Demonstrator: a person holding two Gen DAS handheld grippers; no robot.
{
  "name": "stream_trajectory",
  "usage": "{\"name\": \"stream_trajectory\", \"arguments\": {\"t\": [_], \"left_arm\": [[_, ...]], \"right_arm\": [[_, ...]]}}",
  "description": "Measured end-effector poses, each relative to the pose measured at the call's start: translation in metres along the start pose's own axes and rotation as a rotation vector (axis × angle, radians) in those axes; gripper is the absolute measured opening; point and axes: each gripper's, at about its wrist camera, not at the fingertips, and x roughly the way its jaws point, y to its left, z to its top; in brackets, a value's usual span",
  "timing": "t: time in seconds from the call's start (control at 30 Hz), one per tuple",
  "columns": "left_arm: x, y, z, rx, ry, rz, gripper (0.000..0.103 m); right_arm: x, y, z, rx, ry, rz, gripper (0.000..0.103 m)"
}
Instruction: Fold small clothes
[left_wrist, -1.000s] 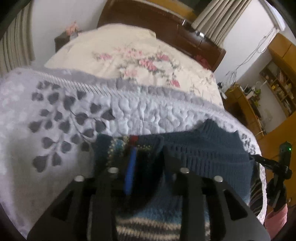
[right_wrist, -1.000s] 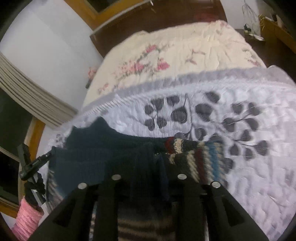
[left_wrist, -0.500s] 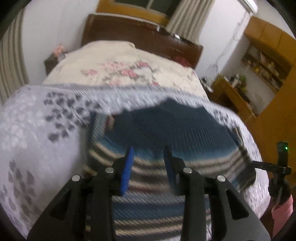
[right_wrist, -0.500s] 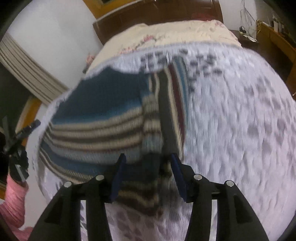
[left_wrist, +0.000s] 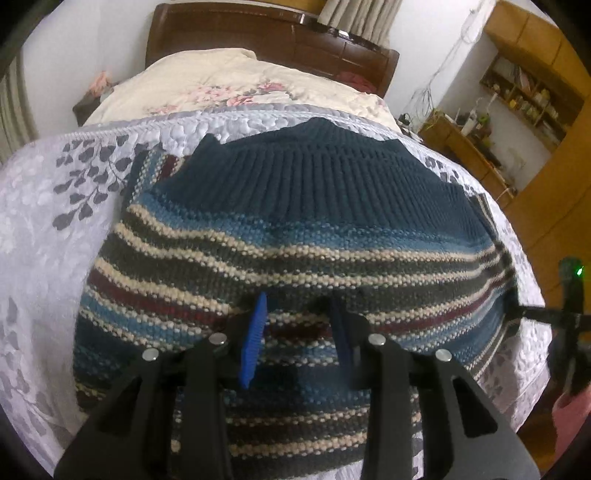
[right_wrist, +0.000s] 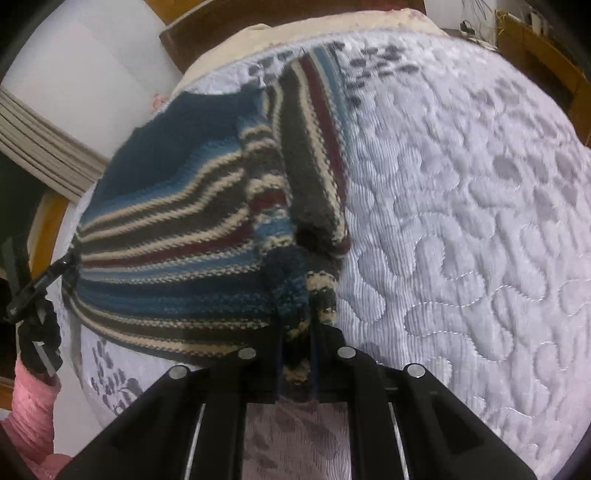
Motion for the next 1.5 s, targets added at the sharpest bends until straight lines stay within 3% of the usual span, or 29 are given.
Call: {"name": "stream_trajectory", "arguments": {"t": [0.23, 0.33, 0.43, 0.5, 0.57, 0.7, 0.97, 1.23, 1.3, 1.37, 1.47, 1.5], "left_arm": [[0.003, 0.002, 0.000, -0.015, -0.002, -0.005, 0.036], [0.002, 0.000, 0.000, -0.021, 0.001, 0.010, 0.037], [-0.004, -0.010, -0.001, -0.008, -0.001, 0.046, 0.048], [-0.008, -0.019, -0.002, 0.011, -0.003, 0.072, 0.053], [-0.010, -0.026, -0.003, 0.015, -0.001, 0.074, 0.054], [-0.016, -0.031, -0.003, -0.011, -0.009, 0.063, 0.057], [-0.030, -0.039, 0.007, -0.016, -0.048, 0.079, 0.059], [-0.025, -0.036, 0.017, -0.014, -0.049, 0.130, 0.062], [-0.023, -0.035, 0.018, -0.016, -0.048, 0.135, 0.062], [-0.020, -0.036, 0.021, -0.004, -0.051, 0.152, 0.062], [-0.018, -0.038, 0.024, 0.014, -0.055, 0.172, 0.063], [-0.017, -0.038, 0.025, 0.019, -0.055, 0.175, 0.063]], "right_arm": [[0.008, 0.009, 0.003, -0.004, 0.003, -0.027, 0.012], [0.006, 0.013, 0.004, -0.006, -0.003, -0.023, 0.019], [-0.005, 0.023, 0.003, -0.015, -0.027, -0.018, 0.047], [-0.017, 0.031, 0.005, -0.029, -0.065, -0.054, 0.081], [-0.027, 0.038, 0.010, -0.047, -0.099, -0.097, 0.084], [-0.033, 0.034, 0.025, -0.014, -0.110, -0.093, 0.087], [-0.003, 0.003, 0.055, 0.074, -0.047, -0.038, 0.087], [0.029, 0.012, 0.073, 0.042, -0.021, 0.003, 0.088], [0.036, 0.018, 0.077, 0.039, -0.015, 0.065, 0.068], [0.042, 0.023, 0.083, 0.053, -0.014, 0.087, 0.063], [0.038, 0.027, 0.088, 0.075, -0.037, 0.154, 0.034], [0.034, 0.029, 0.090, 0.079, -0.047, 0.178, 0.033]]}}
